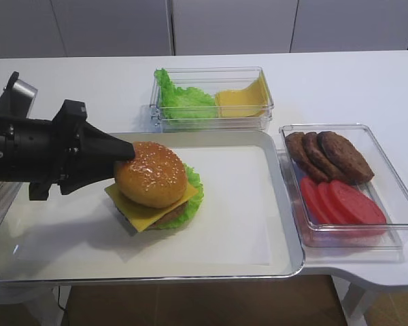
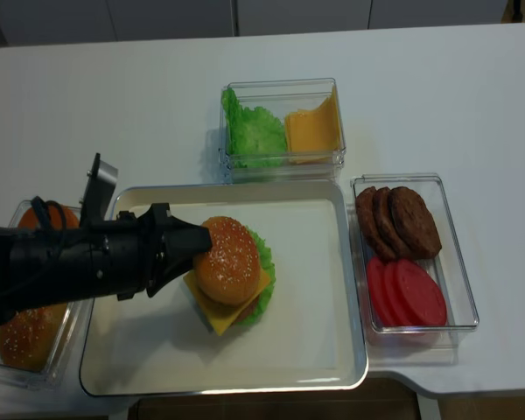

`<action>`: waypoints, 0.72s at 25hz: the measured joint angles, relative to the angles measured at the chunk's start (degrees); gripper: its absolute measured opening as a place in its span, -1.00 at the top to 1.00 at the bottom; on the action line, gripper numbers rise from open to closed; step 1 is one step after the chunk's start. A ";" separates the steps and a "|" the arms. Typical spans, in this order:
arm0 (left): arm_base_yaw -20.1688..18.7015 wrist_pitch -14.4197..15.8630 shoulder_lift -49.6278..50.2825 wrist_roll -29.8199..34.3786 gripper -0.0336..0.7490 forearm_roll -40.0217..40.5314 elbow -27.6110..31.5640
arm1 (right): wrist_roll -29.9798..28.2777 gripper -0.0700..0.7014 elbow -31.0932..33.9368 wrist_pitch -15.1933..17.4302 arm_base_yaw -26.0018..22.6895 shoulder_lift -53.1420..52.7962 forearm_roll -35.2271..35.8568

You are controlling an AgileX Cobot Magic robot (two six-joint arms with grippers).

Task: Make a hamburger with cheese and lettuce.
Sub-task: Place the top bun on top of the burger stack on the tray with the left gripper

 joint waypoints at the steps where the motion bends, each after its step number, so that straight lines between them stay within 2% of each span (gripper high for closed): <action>1: 0.00 0.00 0.00 0.00 0.22 0.00 0.00 | 0.00 -0.42 0.00 0.00 0.00 0.00 0.00; 18: 0.00 0.00 0.00 0.10 0.21 1.49 0.05 | 0.00 -0.42 0.00 0.00 0.00 0.00 0.00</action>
